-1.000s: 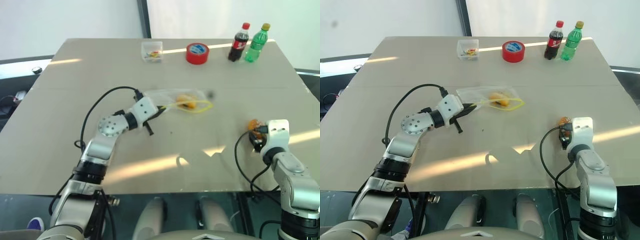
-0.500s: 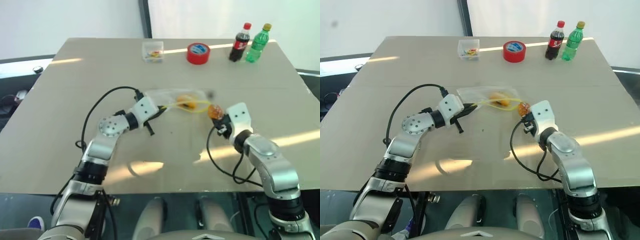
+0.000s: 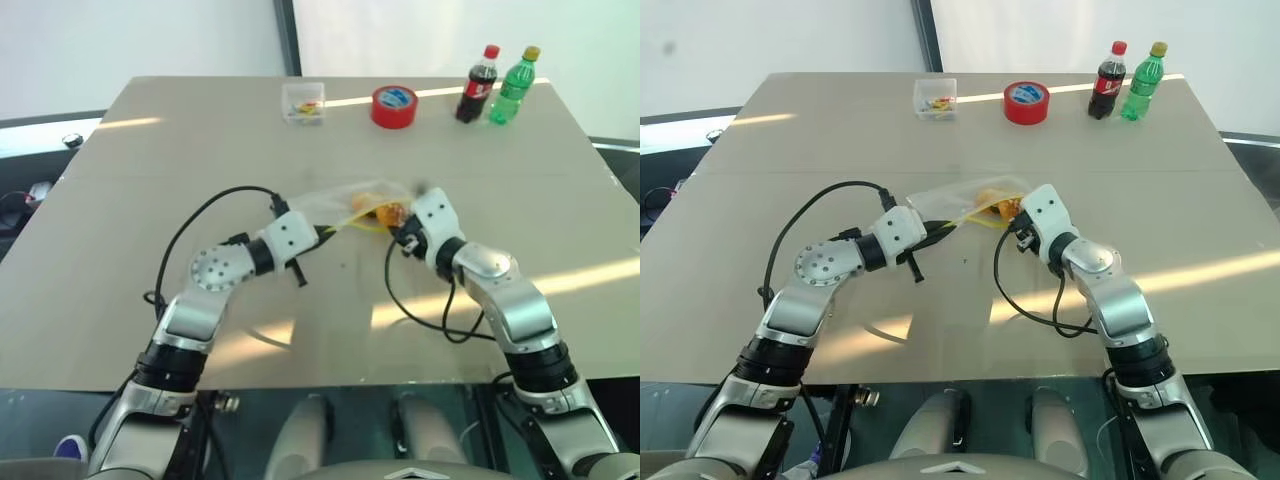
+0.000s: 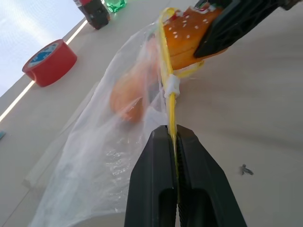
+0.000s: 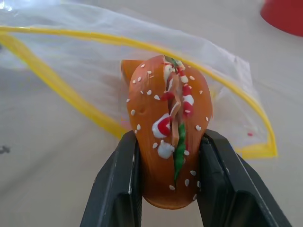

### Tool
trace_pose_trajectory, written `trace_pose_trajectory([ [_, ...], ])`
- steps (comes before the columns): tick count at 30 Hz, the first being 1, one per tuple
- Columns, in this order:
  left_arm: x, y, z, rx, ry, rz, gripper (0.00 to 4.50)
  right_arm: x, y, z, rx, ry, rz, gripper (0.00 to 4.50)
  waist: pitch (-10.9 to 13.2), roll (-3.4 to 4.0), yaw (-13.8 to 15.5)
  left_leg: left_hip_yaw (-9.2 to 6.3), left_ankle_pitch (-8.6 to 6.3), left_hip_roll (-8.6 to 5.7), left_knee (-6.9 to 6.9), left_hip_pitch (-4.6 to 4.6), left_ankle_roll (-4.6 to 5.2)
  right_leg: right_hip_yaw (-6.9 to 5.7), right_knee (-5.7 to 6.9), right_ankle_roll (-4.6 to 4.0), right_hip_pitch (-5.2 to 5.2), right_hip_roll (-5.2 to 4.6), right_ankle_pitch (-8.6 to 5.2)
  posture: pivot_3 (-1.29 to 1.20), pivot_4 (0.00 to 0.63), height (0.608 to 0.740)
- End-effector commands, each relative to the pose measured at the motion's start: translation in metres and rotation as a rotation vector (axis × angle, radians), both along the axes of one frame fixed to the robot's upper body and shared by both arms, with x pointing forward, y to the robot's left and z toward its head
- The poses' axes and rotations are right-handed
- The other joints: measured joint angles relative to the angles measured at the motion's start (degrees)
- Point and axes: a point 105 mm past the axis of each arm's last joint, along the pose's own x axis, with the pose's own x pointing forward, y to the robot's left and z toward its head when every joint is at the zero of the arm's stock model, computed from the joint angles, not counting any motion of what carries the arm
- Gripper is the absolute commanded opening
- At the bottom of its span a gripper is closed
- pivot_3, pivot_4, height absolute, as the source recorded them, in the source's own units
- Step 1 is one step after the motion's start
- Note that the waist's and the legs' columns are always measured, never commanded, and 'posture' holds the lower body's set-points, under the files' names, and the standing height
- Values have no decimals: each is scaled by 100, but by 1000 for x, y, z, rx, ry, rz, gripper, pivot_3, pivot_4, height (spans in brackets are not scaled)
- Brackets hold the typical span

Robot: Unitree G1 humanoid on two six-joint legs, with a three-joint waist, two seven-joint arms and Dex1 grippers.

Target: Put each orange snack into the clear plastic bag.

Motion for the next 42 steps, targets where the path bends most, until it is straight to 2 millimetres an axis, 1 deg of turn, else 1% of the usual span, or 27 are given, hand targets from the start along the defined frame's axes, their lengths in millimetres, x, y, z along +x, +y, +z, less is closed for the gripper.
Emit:
trace_pose_trajectory([
  [1, -8, -6, 9, 6, -43, -51, 0, 0, 13, 11, 3, -56, 78, 1469, 0, 0, 0, -1, 0, 0, 0, 0, 0, -1, 0, 0, 0, 0, 0, 0, 150, 740],
  [4, -9, -3, 9, 16, -50, -46, 0, 0, 23, 6, -50, -82, 168, 1469, 0, 0, 3, -1, 0, 0, -1, -1, 0, -2, -2, 0, 0, 0, 0, 0, 150, 740],
  [8, -8, -1, 8, 23, -54, -40, 0, 0, 30, 2, -133, -140, 259, 1469, 0, 0, 1, -1, 0, -1, -1, 0, 0, -2, -1, 0, 0, 0, 0, 0, 150, 740],
  [11, -9, 0, 7, 33, -59, -42, 0, 2, 36, 6, -173, -216, 319, 1469, 1, 1, -3, -1, 0, -1, -1, 0, 0, -2, -2, 0, 0, 0, 0, 0, 150, 740],
  [16, -13, -3, 7, 27, -62, -50, 0, 21, 46, 12, -260, -366, 316, 1469, 1, 1, -12, 1, 0, 0, -1, 4, -1, -1, 2, 0, 0, 3, 0, 0, 150, 740],
  [18, -13, -3, 7, 21, -60, -48, 0, 23, 49, 11, -254, -358, 341, 1469, 1, 1, -8, 1, 1, 1, -1, 3, -1, 0, 1, 0, -1, 2, 0, 0, 150, 740],
  [20, -14, -3, 8, 15, -59, -46, 0, 26, 47, 16, -227, -369, 329, 2032, 1, 1, -4, 1, 1, 2, -1, 2, -2, 0, -2, 0, 0, 1, 0, 0, 150, 740],
  [21, -14, -3, 9, 7, -55, -40, 0, 27, 45, 17, -228, -379, 320, 2160, 1, 1, -3, 0, 1, 2, -1, 2, -2, 0, -3, 0, 0, 1, 0, 0, 150, 740],
  [22, -14, -2, 9, 0, -50, -33, 0, 28, 43, 18, -238, -396, 311, 2661, 1, 1, -2, 0, 1, 2, -1, 1, -2, 0, -3, 0, 0, 0, 0, 0, 150, 740],
  [23, -14, -1, 9, -6, -45, -26, 0, 29, 40, 20, -248, -412, 296, 3001, 1, 1, -2, 0, 1, 2, -1, 0, -2, 0, -3, 0, 0, 0, 0, 0, 150, 740],
  [24, -13, 1, 10, -22, -37, -9, 0, 28, 35, 21, -249, -418, 281, 3513, 1, 1, -1, 1, 1, 2, -1, 0, -2, 1, -4, 0, 0, 0, 0, 0, 150, 740],
  [25, -11, 2, 12, -41, -28, 9, 0, 27, 32, 22, -250, -418, 276, 3828, 1, 2, 4, 1, 1, 2, -1, 0, -2, 1, -3, 0, 0, -1, 0, 0, 150, 740],
  [26, -8, 3, 14, -63, -18, 30, 0, 24, 27, 23, -248, -417, 277, 4235, 1, 1, 9, 0, 1, 2, -1, 0, -2, 0, -2, 0, 0, -1, 0, 0, 150, 740],
  [29, -3, 8, 17, -112, 9, 72, 0, 12, 15, 31, -223, -409, 292, 4235, 1, 2, 17, -2, 0, 3, 0, -1, -1, -2, -2, 0, 0, -1, 0, 0, 150, 740],
  [31, 0, 10, 18, -122, 20, 88, 0, 3, 8, 40, -198, -413, 293, 4235, 1, 2, -2, -1, 0, 3, -1, -3, 0, -1, -2, 0, -1, -1, 0, 0, 150, 740],
  [34, 3, 12, 21, -147, 30, 106, 0, -9, -6, 47, -210, -424, 290, 4235, 2, 2, 5, -2, 0, 4, -1, -1, 0, -1, 0, 0, 0, 0, 0, 0, 150, 740],
  [35, 5, 13, 23, -157, 33, 109, 0, -9, -16, 43, -280, -435, 262, 4235, 1, 2, 2, -1, 0, 5, -1, -1, 0, -2, -1, 0, 1, 0, 0, 0, 150, 740],
  [37, 6, 13, 25, -168, 38, 110, 0, -6, -29, 37, -386, -455, 225, 4235, 1, 2, 13, -1, 0, 3, 0, 0, 0, -1, -1, 0, 2, -1, 0, 0, 150, 740],
  [39, 6, 12, 26, -169, 38, 105, 0, 3, -42, 22, -499, -457, 177, 4235, 1, 2, 17, 1, 0, 2, 1, 0, 0, -1, -2, 0, 2, -2, 0, 0, 150, 740],
  [40, 6, 12, 26, -168, 38, 103, 0, 6, -46, 18, -536, -460, 166, 4235, 1, 2, 15, 1, 0, 1, 2, 1, 0, -1, -1, 0, 2, -1, 0, 0, 150, 740],
  [42, 6, 11, 26, -163, 36, 96, 0, 18, -50, 11, -627, -490, 144, 4235, 2, 2, -4, 3, 0, 0, 1, 3, -1, 0, 0, 0, 2, 1, 0, 0, 150, 740],
])
